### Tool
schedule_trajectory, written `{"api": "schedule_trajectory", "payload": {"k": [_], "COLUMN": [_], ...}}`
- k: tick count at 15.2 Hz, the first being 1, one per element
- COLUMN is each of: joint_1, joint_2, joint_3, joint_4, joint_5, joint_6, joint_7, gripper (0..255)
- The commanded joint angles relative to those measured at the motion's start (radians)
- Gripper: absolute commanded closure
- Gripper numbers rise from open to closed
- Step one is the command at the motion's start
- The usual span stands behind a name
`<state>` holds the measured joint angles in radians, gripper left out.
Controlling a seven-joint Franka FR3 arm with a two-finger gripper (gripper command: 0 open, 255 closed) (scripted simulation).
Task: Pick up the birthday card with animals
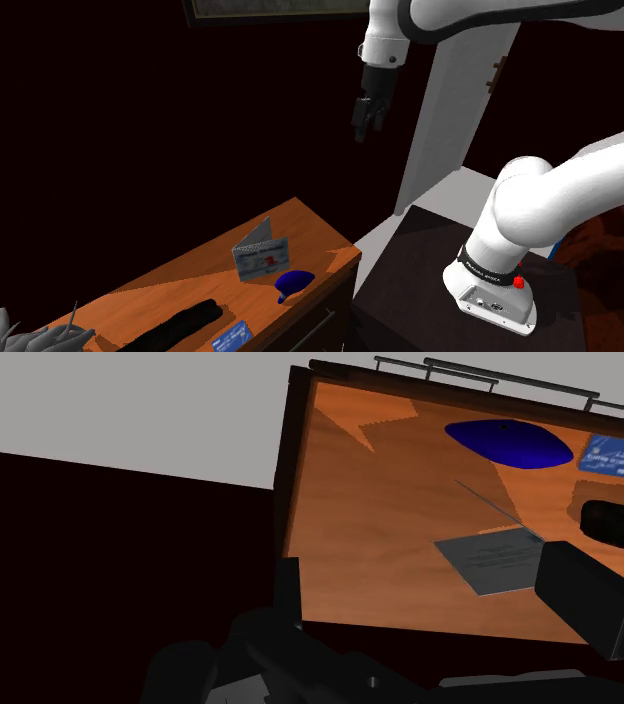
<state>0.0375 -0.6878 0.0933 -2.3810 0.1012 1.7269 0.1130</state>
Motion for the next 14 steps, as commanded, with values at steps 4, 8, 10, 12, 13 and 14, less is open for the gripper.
{"api": "schedule_trajectory", "payload": {"k": [4, 8, 10, 12, 13, 14], "joint_1": [0.02, 0.031, 0.034, 0.037, 0.038, 0.038], "joint_2": [0.125, 0.239, 0.302, 0.369, 0.404, 0.439], "joint_3": [0.093, 0.165, 0.2, 0.234, 0.251, 0.267], "joint_4": [0.006, 0.029, 0.049, 0.073, 0.088, 0.103], "joint_5": [0.029, 0.035, 0.029, 0.017, 0.008, -0.002], "joint_6": [0.123, 0.214, 0.257, 0.297, 0.317, 0.335], "joint_7": [0.099, 0.181, 0.224, 0.27, 0.293, 0.318], "gripper": [0, 0, 0, 0, 0, 0]}}
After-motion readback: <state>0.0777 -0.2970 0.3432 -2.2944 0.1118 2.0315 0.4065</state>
